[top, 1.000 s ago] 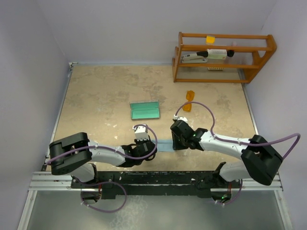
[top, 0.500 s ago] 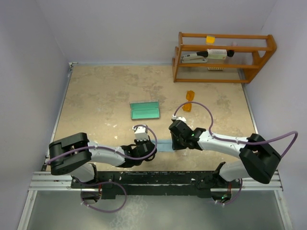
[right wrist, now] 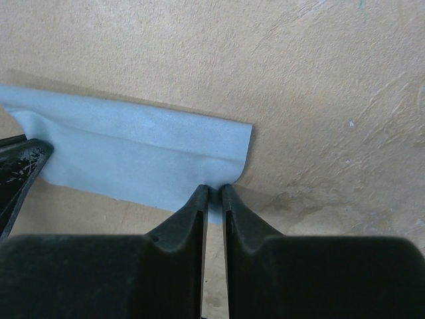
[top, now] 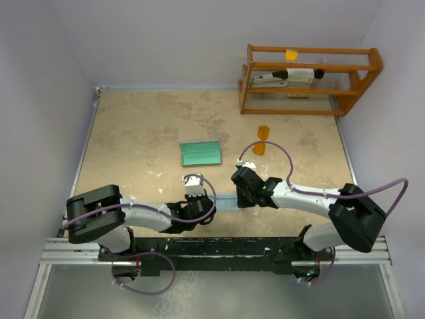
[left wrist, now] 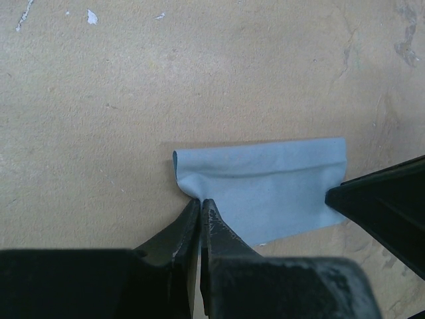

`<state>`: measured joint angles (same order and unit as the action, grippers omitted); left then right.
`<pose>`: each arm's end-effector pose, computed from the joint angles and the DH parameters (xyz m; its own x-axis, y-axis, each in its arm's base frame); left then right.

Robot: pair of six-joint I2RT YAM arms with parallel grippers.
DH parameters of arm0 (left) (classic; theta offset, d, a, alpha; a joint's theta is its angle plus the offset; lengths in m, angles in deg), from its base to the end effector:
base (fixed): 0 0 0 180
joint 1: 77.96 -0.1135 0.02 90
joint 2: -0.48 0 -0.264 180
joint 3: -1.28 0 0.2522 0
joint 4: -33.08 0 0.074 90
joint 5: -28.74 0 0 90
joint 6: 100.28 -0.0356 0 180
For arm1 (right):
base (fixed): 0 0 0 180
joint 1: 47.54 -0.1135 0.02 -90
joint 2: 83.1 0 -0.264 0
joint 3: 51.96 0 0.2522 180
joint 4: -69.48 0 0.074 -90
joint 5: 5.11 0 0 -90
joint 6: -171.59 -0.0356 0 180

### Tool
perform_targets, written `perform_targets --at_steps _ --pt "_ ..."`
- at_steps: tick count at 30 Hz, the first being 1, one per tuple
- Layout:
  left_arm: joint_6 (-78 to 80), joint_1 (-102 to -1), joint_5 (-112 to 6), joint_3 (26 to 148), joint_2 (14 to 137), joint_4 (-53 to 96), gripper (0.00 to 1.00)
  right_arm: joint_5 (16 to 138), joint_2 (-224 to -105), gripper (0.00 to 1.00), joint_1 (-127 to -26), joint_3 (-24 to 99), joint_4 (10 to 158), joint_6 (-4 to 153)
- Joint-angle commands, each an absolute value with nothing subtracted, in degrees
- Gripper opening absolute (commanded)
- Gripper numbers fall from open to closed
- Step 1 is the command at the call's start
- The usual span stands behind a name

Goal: Organize the sunglasses
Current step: Pick up the glasses cleaning cloth from the center of the board.

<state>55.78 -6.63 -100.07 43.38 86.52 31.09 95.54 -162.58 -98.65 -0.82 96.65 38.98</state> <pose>0.1025 -0.2336 0.1288 -0.6405 -0.3292 -0.6938 0.0327 0.8909 -0.4530 0.1655 0.1947 0.1635 -0.8542 0.0007 -0.5199 -0.1643 0.9484 0.2713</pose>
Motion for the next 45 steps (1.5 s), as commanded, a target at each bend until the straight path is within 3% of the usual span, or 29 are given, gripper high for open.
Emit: perform_targets --at_steps 1,9,21,35,45 --pt "56.69 -6.21 -100.24 42.20 85.81 30.46 0.00 96.97 -163.43 0.15 -99.22 -0.42 97.79 37.71" --pt "56.86 -6.07 -100.16 42.29 86.14 31.03 0.00 96.78 -163.35 0.00 -99.61 -1.26 96.62 37.47" --pt "56.37 -5.97 -101.46 42.49 83.80 31.69 0.00 96.71 -160.29 0.00 -99.84 0.15 95.74 39.48" --pt "53.37 -6.29 -106.87 46.75 77.49 23.49 0.00 98.32 -162.06 0.00 -99.88 11.04 98.59 43.51" --pt "46.68 -15.51 -102.93 47.80 72.26 21.17 0.00 98.25 -165.87 0.00 -99.83 16.28 97.98 44.59"
